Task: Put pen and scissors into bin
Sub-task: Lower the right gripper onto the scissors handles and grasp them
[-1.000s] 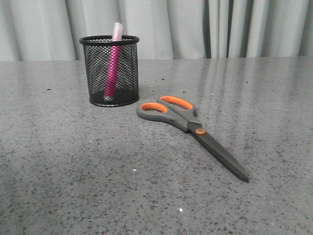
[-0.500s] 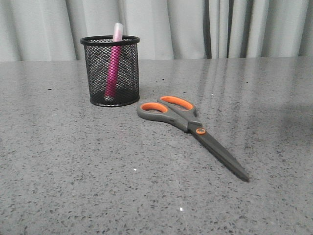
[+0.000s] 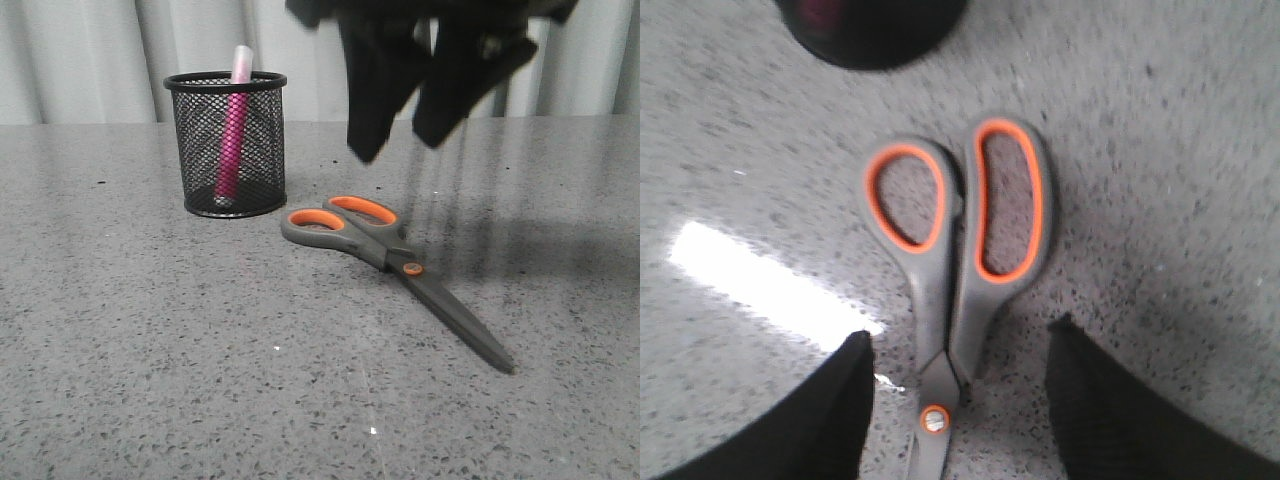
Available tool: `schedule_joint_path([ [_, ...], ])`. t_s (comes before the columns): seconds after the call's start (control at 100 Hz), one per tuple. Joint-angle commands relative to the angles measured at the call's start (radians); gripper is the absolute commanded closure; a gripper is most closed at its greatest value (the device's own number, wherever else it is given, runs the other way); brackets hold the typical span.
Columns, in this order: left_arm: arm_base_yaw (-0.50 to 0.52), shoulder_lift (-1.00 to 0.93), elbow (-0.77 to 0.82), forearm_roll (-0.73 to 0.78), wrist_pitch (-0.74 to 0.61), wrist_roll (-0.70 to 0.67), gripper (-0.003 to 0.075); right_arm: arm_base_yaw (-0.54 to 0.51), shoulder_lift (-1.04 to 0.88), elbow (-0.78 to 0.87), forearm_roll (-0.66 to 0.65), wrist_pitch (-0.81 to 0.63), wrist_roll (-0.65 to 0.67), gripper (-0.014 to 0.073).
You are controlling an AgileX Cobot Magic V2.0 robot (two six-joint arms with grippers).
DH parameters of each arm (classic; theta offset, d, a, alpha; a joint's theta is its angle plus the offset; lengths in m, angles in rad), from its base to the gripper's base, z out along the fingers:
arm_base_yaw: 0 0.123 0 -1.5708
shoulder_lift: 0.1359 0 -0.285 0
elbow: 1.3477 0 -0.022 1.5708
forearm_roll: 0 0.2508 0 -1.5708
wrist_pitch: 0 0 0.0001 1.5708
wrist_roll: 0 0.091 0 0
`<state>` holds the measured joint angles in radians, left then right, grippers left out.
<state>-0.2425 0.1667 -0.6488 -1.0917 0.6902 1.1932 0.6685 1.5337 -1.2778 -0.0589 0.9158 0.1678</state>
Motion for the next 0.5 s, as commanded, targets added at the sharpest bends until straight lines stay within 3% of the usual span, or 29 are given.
schedule_joint_path([
  [0.0, -0.016, 0.024, -0.02, -0.025, -0.024, -0.012, 0.0739, -0.01, -0.002, -0.036, -0.019, -0.014, 0.023, 0.0184],
  [0.49, -0.054, 0.024, 0.048, -0.034, -0.054, -0.012, 0.0739, -0.01, 0.114, -0.038, -0.01, -0.032, 0.027, 0.0176],
])
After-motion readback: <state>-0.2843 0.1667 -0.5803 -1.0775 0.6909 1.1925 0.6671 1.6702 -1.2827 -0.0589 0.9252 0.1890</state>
